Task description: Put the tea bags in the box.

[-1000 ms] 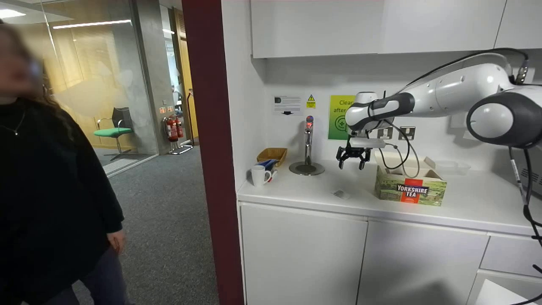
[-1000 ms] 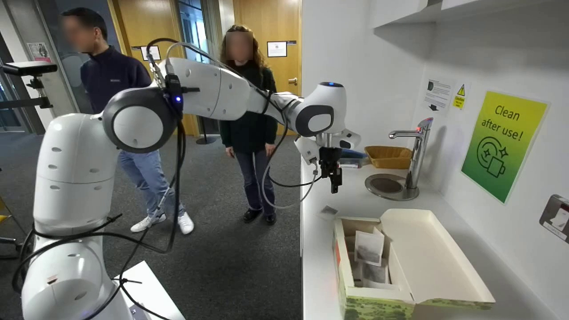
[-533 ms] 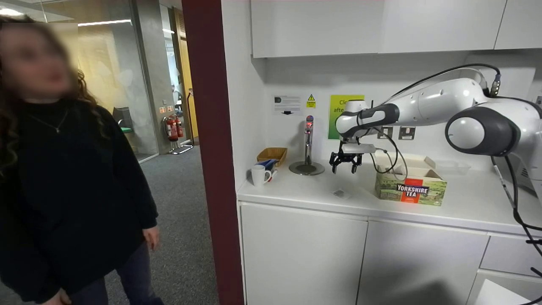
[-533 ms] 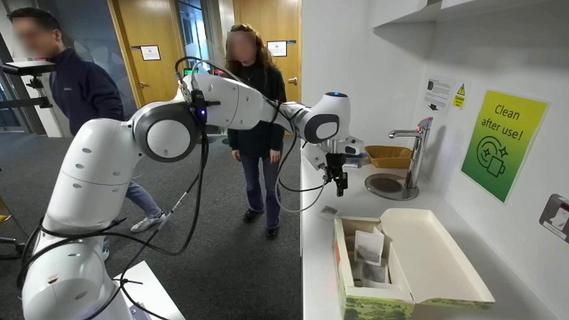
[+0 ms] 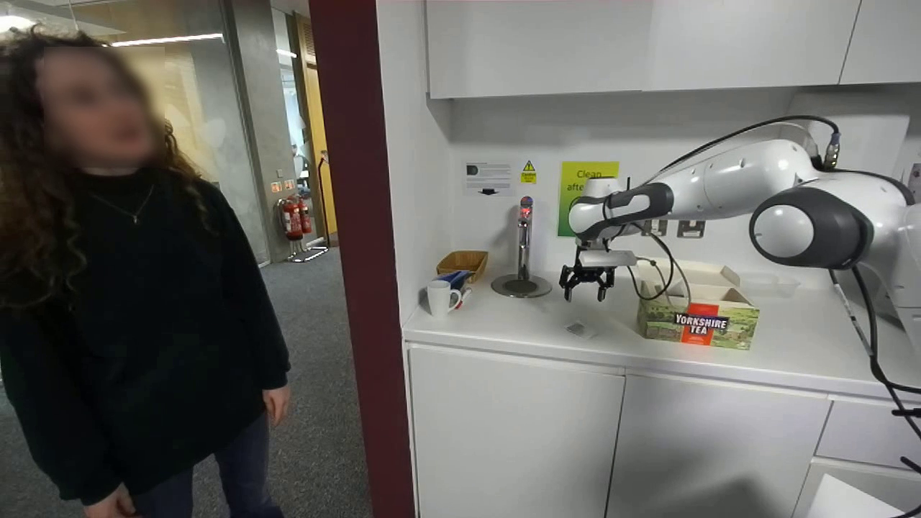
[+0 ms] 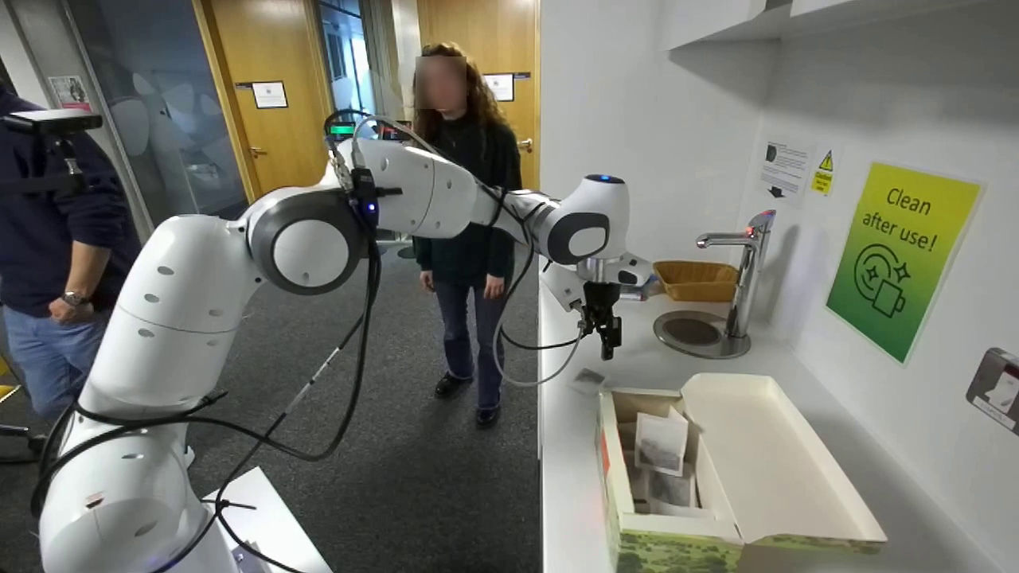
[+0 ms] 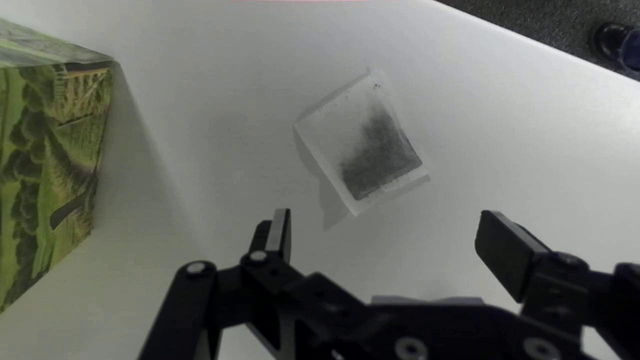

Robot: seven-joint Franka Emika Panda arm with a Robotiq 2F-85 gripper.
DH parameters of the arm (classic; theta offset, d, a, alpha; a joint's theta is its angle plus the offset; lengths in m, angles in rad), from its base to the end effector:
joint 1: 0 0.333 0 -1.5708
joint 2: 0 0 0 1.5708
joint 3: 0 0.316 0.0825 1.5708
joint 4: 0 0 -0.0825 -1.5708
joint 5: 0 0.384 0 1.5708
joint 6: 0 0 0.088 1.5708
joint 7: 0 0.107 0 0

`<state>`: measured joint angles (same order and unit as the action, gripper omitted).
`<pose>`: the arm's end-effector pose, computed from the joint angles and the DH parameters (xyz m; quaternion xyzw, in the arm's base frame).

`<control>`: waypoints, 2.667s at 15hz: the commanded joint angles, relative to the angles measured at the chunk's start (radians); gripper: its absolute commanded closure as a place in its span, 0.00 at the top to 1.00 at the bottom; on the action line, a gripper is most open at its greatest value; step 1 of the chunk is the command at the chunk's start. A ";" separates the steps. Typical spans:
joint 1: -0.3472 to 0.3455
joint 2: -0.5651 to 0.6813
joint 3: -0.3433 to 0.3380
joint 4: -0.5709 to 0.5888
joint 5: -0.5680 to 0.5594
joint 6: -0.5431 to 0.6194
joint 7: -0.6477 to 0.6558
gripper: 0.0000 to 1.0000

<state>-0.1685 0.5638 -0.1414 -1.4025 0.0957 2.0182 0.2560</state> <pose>0.6911 -0.1950 0.3848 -0.9577 0.2863 -0.0290 0.0056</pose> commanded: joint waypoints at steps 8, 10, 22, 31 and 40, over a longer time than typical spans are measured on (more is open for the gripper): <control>-0.001 0.107 -0.005 0.124 -0.006 -0.086 0.024 1.00; 0.000 0.118 -0.005 0.137 -0.009 -0.094 0.027 1.00; 0.011 0.177 -0.003 0.177 -0.016 -0.112 0.029 1.00; 0.020 0.183 -0.006 0.176 -0.017 -0.119 0.031 1.00; 0.018 0.204 -0.010 0.188 -0.014 -0.135 0.031 0.73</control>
<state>-0.1475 0.7517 -0.1496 -1.2645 0.0939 1.9281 0.2684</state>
